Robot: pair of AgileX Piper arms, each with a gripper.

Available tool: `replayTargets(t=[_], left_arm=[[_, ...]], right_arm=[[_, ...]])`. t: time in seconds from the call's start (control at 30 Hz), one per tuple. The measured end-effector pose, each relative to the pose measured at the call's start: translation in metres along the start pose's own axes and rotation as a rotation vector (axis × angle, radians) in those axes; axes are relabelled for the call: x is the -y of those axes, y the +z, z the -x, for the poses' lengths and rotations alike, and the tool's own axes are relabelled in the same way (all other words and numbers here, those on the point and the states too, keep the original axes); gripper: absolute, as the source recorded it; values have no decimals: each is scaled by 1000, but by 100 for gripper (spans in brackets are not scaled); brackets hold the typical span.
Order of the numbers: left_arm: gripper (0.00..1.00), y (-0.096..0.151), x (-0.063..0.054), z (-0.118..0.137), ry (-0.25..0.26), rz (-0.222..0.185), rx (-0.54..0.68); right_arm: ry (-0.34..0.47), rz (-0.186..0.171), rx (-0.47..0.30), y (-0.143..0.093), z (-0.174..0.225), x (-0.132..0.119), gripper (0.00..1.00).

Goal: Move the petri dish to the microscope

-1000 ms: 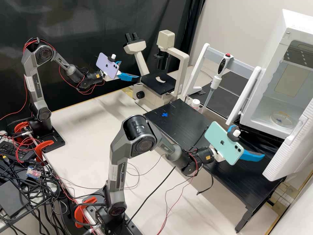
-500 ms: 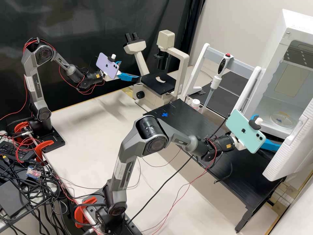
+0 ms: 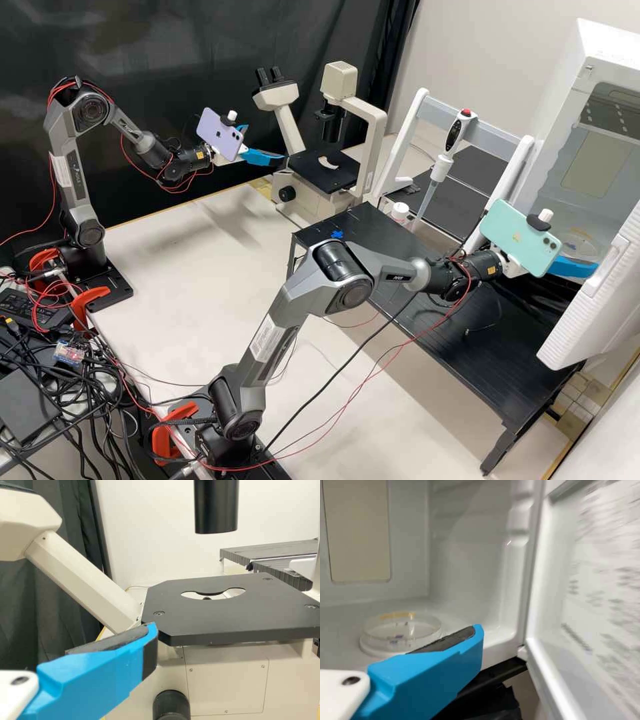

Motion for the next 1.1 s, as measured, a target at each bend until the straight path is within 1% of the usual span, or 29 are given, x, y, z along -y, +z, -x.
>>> replayTargets(t=[0.1,0.47,0.5,0.57,0.63,0.7,0.73,0.8,0.9,1.0,1.1], left_arm=[[100,0,0,0,0,0,0],[100,0,0,0,0,0,0],[100,0,0,0,0,0,0],[100,0,0,0,0,0,0],[100,0,0,0,0,0,0],[100,0,0,0,0,0,0],[100,0,0,0,0,0,0],[100,0,0,0,0,0,0],[100,0,0,0,0,0,0],[100,0,0,0,0,0,0],[100,0,0,0,0,0,0]], right_arm=[[-17,28,10,4,-12,7,100],[-13,36,-4,12,-47,16,100],[-18,31,-7,11,-50,17,100],[-28,11,-6,13,-54,18,100],[-41,-17,3,17,-57,19,100],[-52,-24,5,20,-60,21,100],[-52,-38,-2,20,-62,22,100],[-51,-49,-7,22,-64,21,100],[-53,-47,-11,24,-66,21,100],[-51,-54,-13,26,-66,19,100],[-50,-39,-16,27,-67,18,100]])
